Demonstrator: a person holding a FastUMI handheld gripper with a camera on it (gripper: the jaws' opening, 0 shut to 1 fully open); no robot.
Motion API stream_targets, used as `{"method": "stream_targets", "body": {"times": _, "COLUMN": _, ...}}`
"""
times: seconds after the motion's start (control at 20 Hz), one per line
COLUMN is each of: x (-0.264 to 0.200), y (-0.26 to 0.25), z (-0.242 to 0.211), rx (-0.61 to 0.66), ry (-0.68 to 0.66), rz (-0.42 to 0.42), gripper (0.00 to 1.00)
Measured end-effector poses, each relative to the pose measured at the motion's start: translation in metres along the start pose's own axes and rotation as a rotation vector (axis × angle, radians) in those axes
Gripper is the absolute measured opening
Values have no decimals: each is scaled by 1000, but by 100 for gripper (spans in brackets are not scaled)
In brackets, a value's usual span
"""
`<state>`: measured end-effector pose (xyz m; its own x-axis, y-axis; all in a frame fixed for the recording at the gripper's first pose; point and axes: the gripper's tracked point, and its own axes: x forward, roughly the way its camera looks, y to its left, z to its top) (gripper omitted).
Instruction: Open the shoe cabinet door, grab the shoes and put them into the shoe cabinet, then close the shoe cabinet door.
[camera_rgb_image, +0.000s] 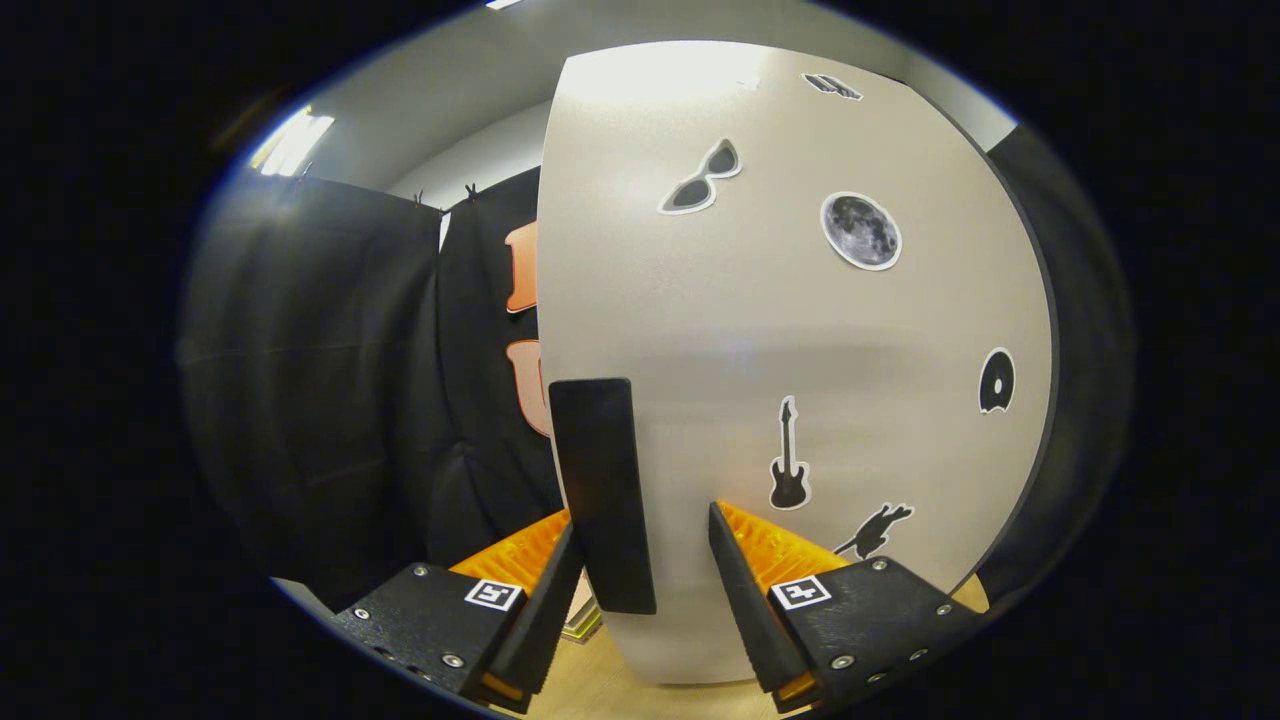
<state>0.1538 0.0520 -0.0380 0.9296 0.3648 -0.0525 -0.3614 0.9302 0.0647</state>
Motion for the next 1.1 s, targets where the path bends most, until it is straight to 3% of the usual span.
{"method": "stream_targets", "body": {"times": 0.8, "x": 6, "y": -7, "z": -5, "rx": -62, "ry": -23, "rz": -75, "gripper": 77}}
{"method": "stream_targets", "body": {"times": 1.1, "x": -36, "y": -6, "z": 12, "rx": 18, "ry": -71, "rz": -108, "gripper": 80}}
